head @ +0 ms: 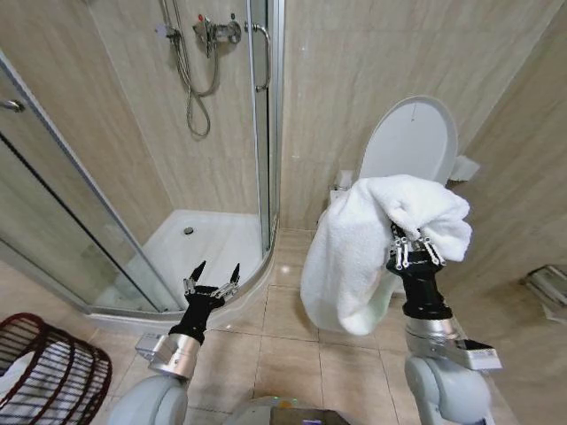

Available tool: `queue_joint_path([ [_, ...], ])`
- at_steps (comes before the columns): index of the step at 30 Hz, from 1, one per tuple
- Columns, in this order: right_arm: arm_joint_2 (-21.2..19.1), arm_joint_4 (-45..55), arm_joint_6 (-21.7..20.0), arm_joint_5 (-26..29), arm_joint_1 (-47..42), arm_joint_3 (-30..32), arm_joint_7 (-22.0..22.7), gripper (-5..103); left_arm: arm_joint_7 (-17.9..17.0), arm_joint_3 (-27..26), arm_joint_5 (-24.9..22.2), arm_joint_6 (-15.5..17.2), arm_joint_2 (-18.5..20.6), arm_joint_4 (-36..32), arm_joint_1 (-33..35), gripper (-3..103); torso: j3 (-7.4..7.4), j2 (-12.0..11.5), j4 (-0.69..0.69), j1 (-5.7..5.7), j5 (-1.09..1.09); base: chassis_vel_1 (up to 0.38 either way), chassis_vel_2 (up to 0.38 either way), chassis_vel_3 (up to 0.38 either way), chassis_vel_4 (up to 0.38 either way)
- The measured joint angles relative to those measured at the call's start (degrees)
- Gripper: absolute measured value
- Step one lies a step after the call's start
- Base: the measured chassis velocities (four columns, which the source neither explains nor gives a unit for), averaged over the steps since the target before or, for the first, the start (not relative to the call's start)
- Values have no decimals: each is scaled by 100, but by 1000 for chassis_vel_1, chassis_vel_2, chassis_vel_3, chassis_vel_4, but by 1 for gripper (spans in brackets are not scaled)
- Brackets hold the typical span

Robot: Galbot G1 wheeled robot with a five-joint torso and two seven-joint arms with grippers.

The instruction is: Discard the used towel into the hamper.

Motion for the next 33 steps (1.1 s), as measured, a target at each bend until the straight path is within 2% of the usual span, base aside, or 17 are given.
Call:
queue_joint_path([
  [33,299,238,104,-227,-583,-29,-77,14,0,0,0,0,0,0,0,97,482,784,0,300,0,0,0,0,0],
])
